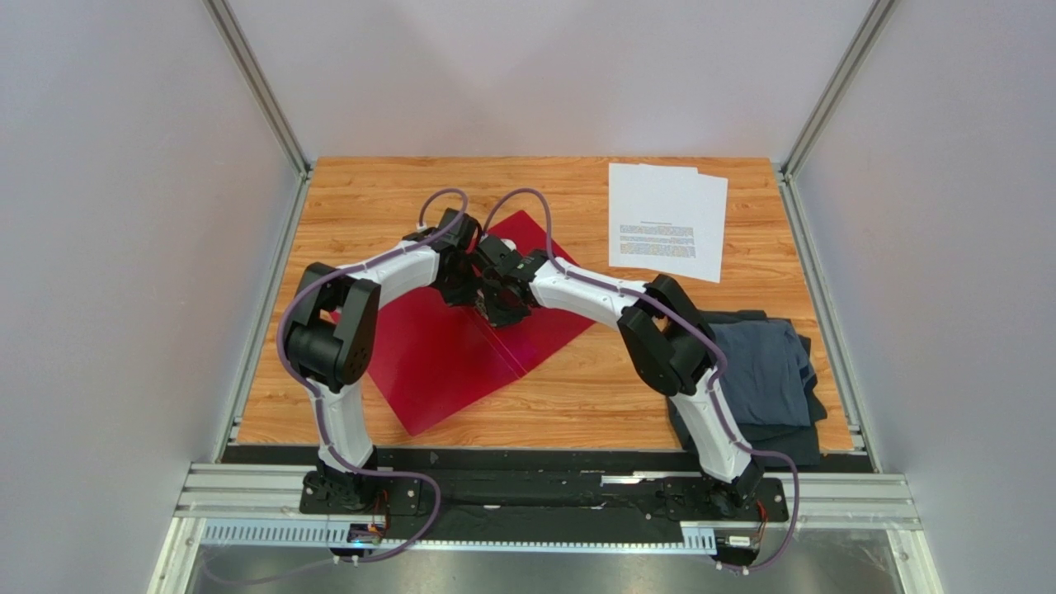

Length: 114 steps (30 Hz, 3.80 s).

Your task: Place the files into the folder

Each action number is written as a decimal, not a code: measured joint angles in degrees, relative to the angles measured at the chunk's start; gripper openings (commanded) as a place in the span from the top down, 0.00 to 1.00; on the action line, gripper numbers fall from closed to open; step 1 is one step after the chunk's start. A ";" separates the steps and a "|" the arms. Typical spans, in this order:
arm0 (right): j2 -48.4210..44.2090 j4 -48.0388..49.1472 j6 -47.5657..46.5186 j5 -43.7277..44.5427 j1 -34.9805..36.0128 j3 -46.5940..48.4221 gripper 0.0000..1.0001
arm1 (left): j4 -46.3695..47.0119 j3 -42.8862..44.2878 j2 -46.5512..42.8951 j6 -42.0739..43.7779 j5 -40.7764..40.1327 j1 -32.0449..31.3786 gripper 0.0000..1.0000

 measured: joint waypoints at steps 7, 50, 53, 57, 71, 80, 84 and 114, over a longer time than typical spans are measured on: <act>-2.12 1.51 -0.52 -1.77 -0.44 -1.16 1.00 | 0.68 -0.22 0.00 0.11 -0.17 0.00 1.00; -12.50 34.69 7.26 -37.16 -14.86 -26.05 0.50 | -9.07 -27.80 -39.58 1.81 12.83 5.88 0.67; -12.57 36.50 7.72 -37.31 -14.75 -26.88 0.50 | -5.68 -27.17 -31.87 1.49 13.81 6.01 0.67; -14.21 36.37 7.37 -36.68 -14.97 -29.35 0.50 | -3.78 -20.72 -23.54 1.95 16.15 8.15 0.68; -22.82 33.66 4.37 -33.27 -17.70 -31.26 0.50 | 3.48 1.70 -2.14 3.80 23.76 12.72 0.60; -22.03 30.62 2.91 -31.63 -17.70 -30.56 0.40 | 5.49 13.22 2.80 -0.44 30.14 13.05 0.42; -19.56 28.98 2.45 -31.56 -17.70 -29.03 0.31 | 4.83 8.87 -1.68 -0.20 25.07 13.03 0.35; 7.78 58.51 23.50 -37.46 -6.84 -8.41 0.25 | 1.31 -21.57 -18.43 -4.52 14.21 16.06 0.60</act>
